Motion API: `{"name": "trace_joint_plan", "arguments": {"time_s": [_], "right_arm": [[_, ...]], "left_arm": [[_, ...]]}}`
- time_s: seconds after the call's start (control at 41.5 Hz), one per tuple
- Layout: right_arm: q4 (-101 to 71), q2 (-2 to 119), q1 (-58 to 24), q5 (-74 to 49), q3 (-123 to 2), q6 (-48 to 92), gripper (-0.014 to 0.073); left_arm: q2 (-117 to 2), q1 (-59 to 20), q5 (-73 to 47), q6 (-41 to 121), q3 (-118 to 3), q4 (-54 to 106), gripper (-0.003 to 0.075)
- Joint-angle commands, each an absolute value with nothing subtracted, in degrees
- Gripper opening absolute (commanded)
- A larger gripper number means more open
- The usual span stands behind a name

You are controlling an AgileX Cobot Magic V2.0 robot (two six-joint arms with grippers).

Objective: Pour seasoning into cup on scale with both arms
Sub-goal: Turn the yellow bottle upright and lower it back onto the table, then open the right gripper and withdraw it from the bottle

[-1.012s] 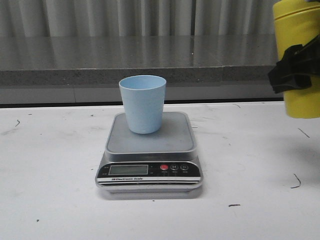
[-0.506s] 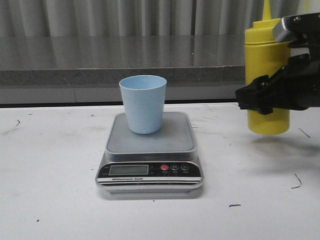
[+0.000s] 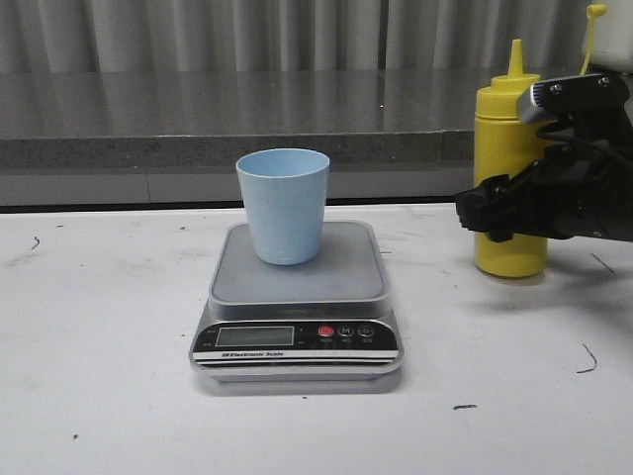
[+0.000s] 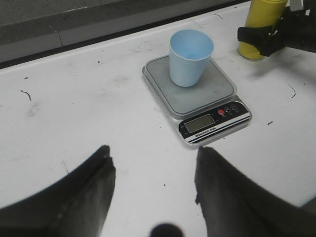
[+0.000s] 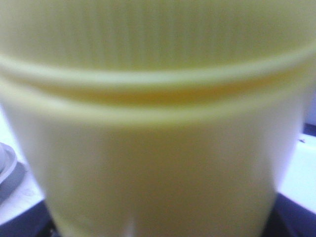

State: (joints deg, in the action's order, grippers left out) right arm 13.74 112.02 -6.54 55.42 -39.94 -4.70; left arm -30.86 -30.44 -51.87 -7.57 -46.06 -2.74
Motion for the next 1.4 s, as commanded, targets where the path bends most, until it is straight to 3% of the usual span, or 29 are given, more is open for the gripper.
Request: {"name": "trace_joint_plan", "arguments": {"time_s": [0.0, 0.289, 0.699, 0.988, 1.373], "right_arm": [[13.13, 109.75, -6.3, 62.91, -41.59, -3.88, 0.0401], [13.13, 109.03, -6.3, 55.57, -41.54, -6.72, 0.0656], [14.07, 97.51, -8.43, 39.48, -36.82, -8.84, 0.0654], [14.07, 84.34, -12.84, 8.25, -37.1, -16.05, 0.0654], [10.41, 65.39, -14.77, -33.58, -40.12, -13.79, 0.0654]], "left_arm": [[-31.01, -30.63, -47.87, -8.18, -47.55, -2.71, 0.0369], [-31.01, -30.63, -47.87, -8.18, -47.55, -2.71, 0.0369], [-31.01, -30.63, -47.87, -8.18, -47.55, -2.71, 0.0369], [-31.01, -30.63, -47.87, -8.18, -47.55, -2.71, 0.0369], [-31.01, -30.63, -47.87, -8.18, -47.55, -2.71, 0.0369]]}}
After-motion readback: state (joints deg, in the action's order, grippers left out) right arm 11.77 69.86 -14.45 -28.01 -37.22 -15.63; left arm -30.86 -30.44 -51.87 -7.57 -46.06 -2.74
